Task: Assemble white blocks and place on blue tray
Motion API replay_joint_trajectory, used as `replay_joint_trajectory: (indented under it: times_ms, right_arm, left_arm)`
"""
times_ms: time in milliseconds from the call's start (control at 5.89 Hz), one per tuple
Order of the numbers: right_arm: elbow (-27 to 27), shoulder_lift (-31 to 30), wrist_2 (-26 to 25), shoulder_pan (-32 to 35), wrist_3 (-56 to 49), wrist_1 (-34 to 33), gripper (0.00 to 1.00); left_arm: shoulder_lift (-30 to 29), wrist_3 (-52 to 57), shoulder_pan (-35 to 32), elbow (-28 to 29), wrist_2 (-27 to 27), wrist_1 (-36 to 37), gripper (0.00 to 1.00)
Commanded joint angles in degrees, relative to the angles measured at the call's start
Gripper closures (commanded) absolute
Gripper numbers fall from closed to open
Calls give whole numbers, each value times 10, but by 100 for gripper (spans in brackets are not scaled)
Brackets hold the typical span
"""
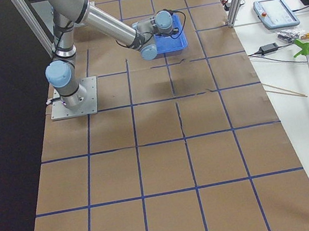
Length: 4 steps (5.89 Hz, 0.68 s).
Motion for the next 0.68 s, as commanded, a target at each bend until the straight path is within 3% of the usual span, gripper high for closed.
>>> replay_joint_trajectory:
  times_ms: [0,339,509]
  right_arm:
    - [8,39,-4,33,29,-71,73]
    - [10,49,-7,36,37,-80,73]
    - [10,56,-7,37,36,-83,73]
  left_arm:
    - [2,-119,65,10,29,32,1]
    - [19,-233,80,4,37,28,1]
    - [13,-224,81,-7,32,38,1]
